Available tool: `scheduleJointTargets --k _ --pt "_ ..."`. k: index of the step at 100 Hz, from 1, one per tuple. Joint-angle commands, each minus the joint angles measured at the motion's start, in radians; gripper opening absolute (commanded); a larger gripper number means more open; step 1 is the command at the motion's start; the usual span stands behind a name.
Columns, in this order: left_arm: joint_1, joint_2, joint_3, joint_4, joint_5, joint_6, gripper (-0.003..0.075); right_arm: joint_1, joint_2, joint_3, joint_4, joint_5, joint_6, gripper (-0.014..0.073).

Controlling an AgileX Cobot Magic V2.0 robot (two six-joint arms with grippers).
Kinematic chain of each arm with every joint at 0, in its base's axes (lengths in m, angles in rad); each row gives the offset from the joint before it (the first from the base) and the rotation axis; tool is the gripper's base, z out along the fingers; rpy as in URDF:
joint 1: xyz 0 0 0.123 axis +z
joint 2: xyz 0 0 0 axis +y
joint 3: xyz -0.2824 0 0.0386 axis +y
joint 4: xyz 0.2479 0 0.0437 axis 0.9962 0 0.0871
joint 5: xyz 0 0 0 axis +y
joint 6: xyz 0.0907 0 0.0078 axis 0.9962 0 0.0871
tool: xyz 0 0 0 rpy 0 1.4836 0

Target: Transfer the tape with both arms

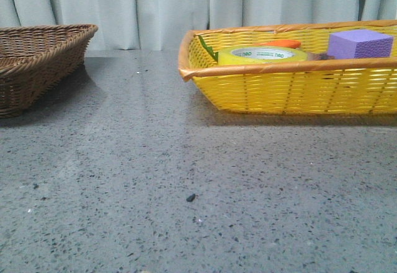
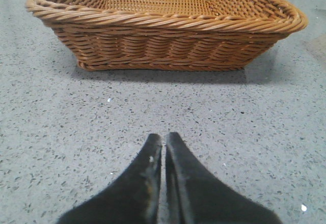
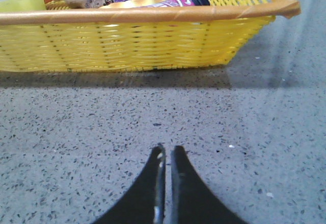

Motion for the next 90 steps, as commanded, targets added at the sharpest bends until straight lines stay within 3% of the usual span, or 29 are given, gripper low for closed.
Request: scheduleJointTargets --k 1,90 --pt "0.002 -0.03 0.012 -0.009 -0.047 -0.007 -0.002 -0.003 -0.02 0.021 -0.025 -0.025 -0.004 -0.0067" --pt "0.002 -0.03 0.012 -0.009 -0.073 -0.007 -0.002 -0.003 -0.02 0.021 -0.025 -0.025 -0.004 -0.0067"
